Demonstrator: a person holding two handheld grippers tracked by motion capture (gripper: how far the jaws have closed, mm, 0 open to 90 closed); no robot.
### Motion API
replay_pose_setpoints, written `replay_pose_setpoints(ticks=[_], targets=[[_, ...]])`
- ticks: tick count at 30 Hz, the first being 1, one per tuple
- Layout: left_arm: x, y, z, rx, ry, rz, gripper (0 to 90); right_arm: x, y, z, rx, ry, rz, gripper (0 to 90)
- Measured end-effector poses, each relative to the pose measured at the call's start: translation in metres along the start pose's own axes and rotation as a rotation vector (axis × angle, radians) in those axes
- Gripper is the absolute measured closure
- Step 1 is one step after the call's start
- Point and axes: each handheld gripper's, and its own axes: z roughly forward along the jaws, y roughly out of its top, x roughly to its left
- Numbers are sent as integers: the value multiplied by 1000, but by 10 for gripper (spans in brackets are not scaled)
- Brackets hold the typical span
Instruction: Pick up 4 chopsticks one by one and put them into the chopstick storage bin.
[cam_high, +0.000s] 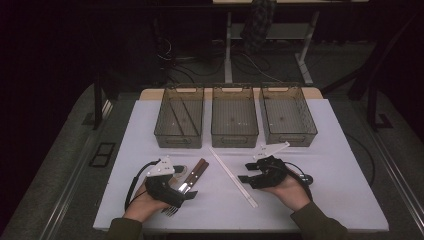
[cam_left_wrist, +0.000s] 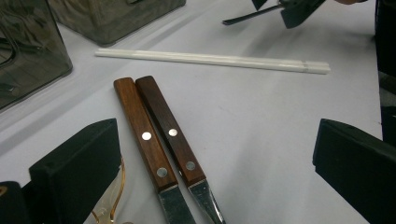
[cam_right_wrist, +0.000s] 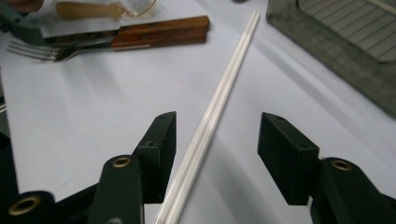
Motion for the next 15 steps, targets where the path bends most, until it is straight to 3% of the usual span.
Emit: replay_pose_setpoints(ticks=[15], targets=[[-1,1,0,3,4,6,0,18,-37,-9,53,7,-1,499]])
